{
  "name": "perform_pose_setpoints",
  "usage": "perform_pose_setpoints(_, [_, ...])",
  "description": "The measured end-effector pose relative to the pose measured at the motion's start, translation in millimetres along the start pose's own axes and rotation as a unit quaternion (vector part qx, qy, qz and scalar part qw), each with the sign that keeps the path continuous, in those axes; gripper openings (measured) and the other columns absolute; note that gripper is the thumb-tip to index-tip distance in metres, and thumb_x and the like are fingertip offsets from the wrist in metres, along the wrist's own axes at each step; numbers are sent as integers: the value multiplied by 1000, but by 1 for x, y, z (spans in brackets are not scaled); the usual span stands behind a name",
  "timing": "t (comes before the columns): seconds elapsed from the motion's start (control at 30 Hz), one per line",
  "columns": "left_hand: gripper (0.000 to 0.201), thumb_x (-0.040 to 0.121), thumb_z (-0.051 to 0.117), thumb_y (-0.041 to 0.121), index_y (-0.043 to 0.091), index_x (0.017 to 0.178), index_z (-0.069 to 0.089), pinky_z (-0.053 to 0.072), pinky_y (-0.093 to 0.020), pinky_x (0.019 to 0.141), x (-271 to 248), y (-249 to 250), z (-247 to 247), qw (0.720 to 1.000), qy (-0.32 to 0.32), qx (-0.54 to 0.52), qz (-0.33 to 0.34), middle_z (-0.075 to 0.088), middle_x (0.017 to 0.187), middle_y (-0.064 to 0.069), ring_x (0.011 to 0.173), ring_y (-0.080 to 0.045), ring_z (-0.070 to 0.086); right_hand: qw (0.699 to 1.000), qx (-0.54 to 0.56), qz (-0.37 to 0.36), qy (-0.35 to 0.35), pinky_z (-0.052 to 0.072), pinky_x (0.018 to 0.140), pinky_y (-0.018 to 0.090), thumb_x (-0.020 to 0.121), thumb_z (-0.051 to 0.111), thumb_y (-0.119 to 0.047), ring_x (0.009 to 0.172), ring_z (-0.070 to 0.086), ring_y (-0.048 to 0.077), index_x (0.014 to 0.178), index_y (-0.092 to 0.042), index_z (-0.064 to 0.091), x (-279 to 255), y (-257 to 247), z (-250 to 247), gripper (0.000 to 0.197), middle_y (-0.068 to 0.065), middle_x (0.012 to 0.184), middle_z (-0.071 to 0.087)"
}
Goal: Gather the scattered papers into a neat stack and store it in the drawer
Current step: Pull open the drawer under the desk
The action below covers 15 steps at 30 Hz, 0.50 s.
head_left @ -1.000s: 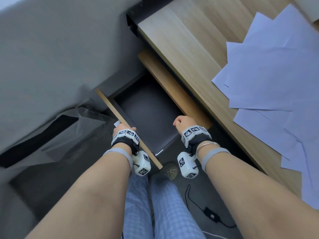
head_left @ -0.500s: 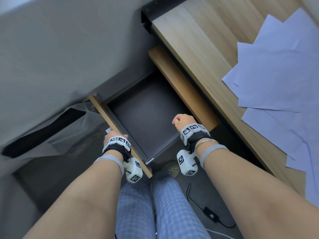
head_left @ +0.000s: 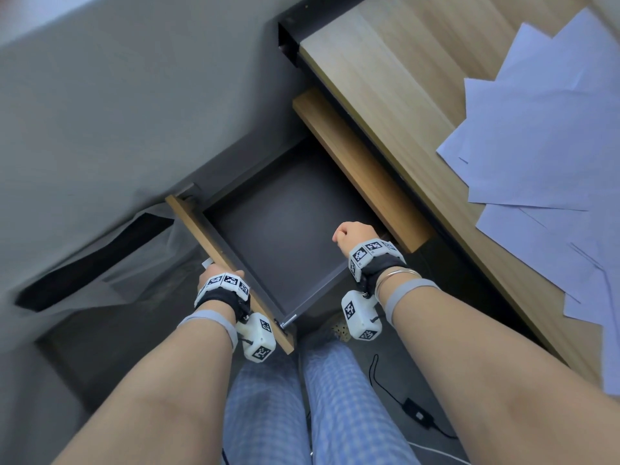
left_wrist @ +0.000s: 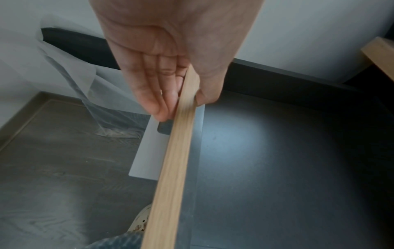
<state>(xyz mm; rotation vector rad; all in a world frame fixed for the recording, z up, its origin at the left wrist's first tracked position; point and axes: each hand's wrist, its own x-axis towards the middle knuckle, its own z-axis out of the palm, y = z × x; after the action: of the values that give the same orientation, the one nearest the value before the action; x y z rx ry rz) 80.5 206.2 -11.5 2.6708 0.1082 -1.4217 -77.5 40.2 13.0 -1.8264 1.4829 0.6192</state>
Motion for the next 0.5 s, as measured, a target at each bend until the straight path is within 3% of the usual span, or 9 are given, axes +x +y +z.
perform_pose_setpoints(0.1, [40, 87, 62, 21, 7, 58, 38, 40, -32, 70, 1, -5, 0, 1000, -2, -3, 2, 53, 83, -12, 76, -27, 51, 1000, 2, 3, 2, 43, 59, 23, 91, 34, -12, 77, 58, 23, 104, -15, 66, 2, 1, -1, 35, 7, 105, 69])
perform_pose_setpoints(0.23, [37, 89, 60, 19, 8, 60, 40, 38, -32, 67, 2, -10, 0, 1000, 10, -1, 2, 56, 89, -12, 57, -22, 47, 1000, 9, 11, 1, 46, 67, 26, 91, 34, -12, 80, 60, 24, 104, -15, 66, 3, 3, 1, 34, 8, 105, 69])
perform_pose_setpoints(0.4, [38, 88, 61, 21, 9, 59, 39, 40, -32, 69, 3, -12, -1, 1000, 16, -6, 0, 65, 107, -18, 76, -27, 52, 1000, 4, 16, -4, 45, 68, 25, 90, 34, -10, 79, 59, 24, 104, -14, 66, 1, 4, 3, 35, 9, 106, 69])
perform_pose_setpoints(0.5, [30, 89, 58, 18, 6, 65, 45, 40, -30, 66, -2, -11, -6, 999, -1, 29, 17, 65, 106, -14, 68, -23, 51, 1000, 0, 18, -3, 48, 70, 27, 91, 34, -11, 85, 63, 25, 105, -14, 66, 0, 3, 3, 34, 9, 107, 68])
